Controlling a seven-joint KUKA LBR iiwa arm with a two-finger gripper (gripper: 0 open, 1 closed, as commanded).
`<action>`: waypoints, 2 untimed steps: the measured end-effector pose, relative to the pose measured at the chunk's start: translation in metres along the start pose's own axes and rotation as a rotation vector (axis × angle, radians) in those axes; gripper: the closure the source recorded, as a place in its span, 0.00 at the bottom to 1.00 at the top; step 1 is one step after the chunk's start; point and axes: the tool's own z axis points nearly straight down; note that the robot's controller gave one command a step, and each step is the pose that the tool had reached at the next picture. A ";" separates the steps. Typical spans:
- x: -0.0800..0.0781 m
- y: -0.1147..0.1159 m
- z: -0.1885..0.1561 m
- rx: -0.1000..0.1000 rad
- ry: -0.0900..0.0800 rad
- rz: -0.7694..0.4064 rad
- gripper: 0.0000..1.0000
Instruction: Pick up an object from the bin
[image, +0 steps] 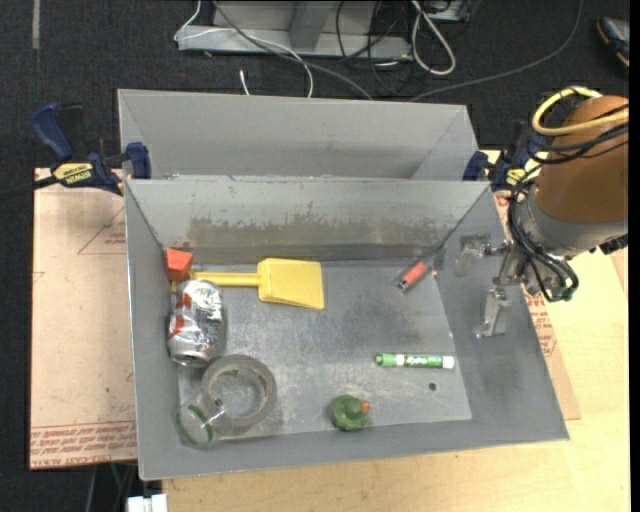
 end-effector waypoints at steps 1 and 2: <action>0.004 0.029 0.081 0.000 -0.003 0.010 0.00; 0.009 0.050 0.084 0.002 -0.008 -0.033 0.00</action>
Offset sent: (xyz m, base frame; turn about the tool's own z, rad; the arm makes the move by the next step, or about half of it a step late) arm -0.0103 0.0573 -0.0682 -0.0517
